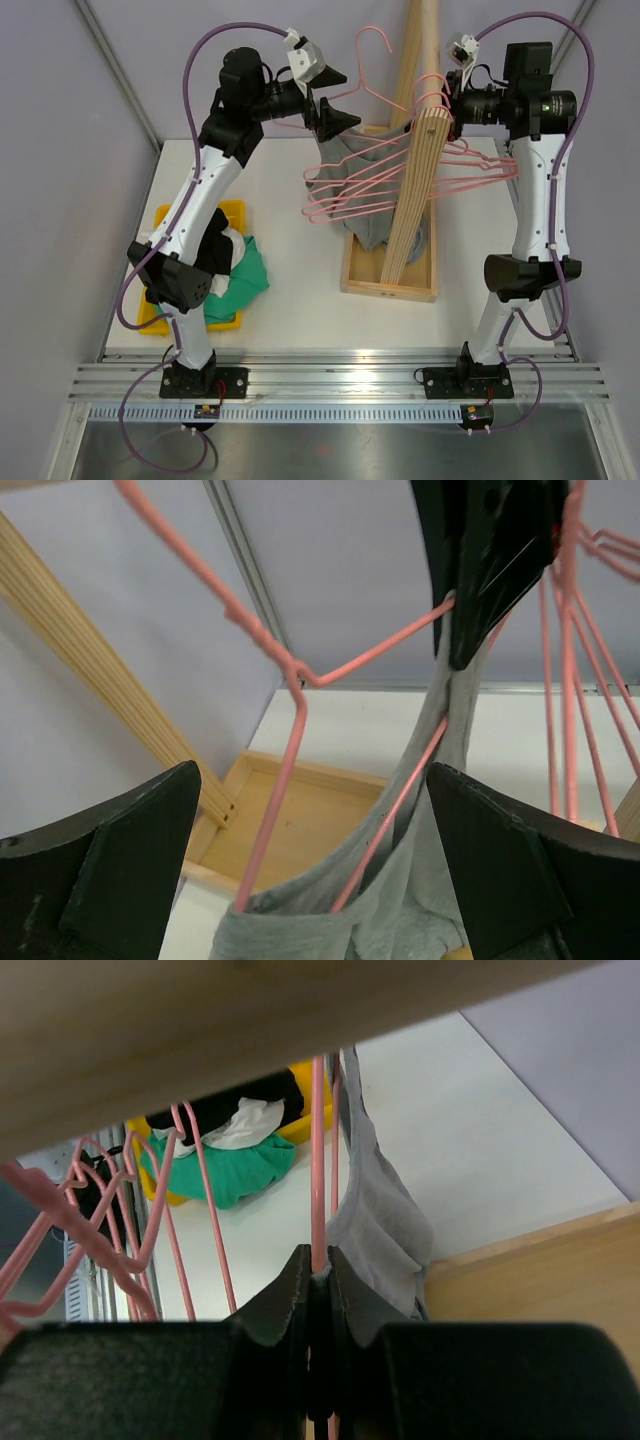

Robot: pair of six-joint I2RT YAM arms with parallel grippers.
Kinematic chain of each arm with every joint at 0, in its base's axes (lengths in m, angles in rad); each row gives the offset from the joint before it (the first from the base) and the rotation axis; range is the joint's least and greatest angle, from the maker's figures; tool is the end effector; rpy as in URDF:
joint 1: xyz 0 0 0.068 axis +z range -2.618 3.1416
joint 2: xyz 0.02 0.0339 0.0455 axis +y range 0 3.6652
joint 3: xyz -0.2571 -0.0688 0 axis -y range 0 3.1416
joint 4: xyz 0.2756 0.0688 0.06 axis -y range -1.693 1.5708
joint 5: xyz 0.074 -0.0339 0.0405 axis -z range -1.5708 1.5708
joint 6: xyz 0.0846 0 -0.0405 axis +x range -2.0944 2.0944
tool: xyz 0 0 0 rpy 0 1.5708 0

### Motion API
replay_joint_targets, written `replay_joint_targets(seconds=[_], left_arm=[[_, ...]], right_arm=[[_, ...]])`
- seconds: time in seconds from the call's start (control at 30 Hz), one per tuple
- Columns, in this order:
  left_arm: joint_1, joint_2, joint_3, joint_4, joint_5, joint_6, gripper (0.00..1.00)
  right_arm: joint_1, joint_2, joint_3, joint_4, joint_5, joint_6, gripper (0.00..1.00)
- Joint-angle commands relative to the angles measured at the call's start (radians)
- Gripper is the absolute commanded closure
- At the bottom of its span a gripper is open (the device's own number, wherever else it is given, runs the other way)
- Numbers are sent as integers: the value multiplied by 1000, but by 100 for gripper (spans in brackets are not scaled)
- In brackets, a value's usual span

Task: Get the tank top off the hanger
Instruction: Pass the hanger from the right arm to the left

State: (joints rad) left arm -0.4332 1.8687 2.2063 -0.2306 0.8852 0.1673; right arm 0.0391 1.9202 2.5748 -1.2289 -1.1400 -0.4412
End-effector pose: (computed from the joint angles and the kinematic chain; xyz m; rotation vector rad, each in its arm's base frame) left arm 0.3923 -0.2536 0.5208 1.1068 1.1060 -0.8543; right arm 0.3786 0.0917 0.5111 -1.0362 1.5966 0.9335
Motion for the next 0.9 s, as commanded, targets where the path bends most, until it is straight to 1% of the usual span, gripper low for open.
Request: replay_joint_targets(seconds=[0.0, 0.13, 0.2, 0.23, 0.27, 0.3, 0.33, 0.37, 0.5, 0.53, 0.6, 0.63, 0.7, 0.73, 0.77, 0.8, 0.87], left_arm=[[-21, 13, 46, 0, -22, 38, 1], [-29, 29, 64, -7, -41, 38, 1], [-30, 32, 69, -12, -43, 31, 21], [-32, 30, 64, -12, -42, 28, 32], [-32, 29, 63, -12, -42, 26, 51], [-35, 27, 59, -13, -40, 23, 68], [-35, 21, 52, -10, -43, 17, 88], [-35, 15, 40, -4, -48, 9, 100], [-48, -31, -20, 48, -60, -9, 100], [-52, -43, -23, 48, -81, -9, 100], [-56, -52, -25, 48, -94, -12, 100], [-58, -54, -25, 45, -119, -14, 100], [-59, -63, -34, 51, -137, -14, 100], [-61, -68, -39, 57, -149, -14, 100], [-61, -72, -46, 65, -160, -20, 100], [-61, -77, -60, 79, -164, -20, 100], [-61, -85, -79, 96, -175, -28, 100]], right_arm=[[19, -93, -10, -18, -78, -45, 100], [21, -124, -34, -20, -124, -56, 100], [25, -130, -38, -18, -119, -53, 100], [25, -132, -41, -20, -115, -53, 100], [27, -130, -44, -20, -103, -53, 100], [28, -130, -45, -21, -95, -53, 100], [28, -127, -51, -21, -80, -53, 100], [33, -122, -53, -20, -67, -50, 100], [59, -110, -61, -26, 55, -45, 100], [61, -109, -68, -12, 110, -28, 95], [65, -118, -88, 11, 173, -13, 91], [67, -124, -114, 44, 240, 8, 81], [65, -154, -175, 86, 299, 22, 74], [65, -170, -201, 142, 362, 44, 70], [65, -202, -229, 173, 387, 55, 61], [65, -217, -279, 230, 408, 59, 55], [65, -266, -326, 285, 466, 82, 39]])
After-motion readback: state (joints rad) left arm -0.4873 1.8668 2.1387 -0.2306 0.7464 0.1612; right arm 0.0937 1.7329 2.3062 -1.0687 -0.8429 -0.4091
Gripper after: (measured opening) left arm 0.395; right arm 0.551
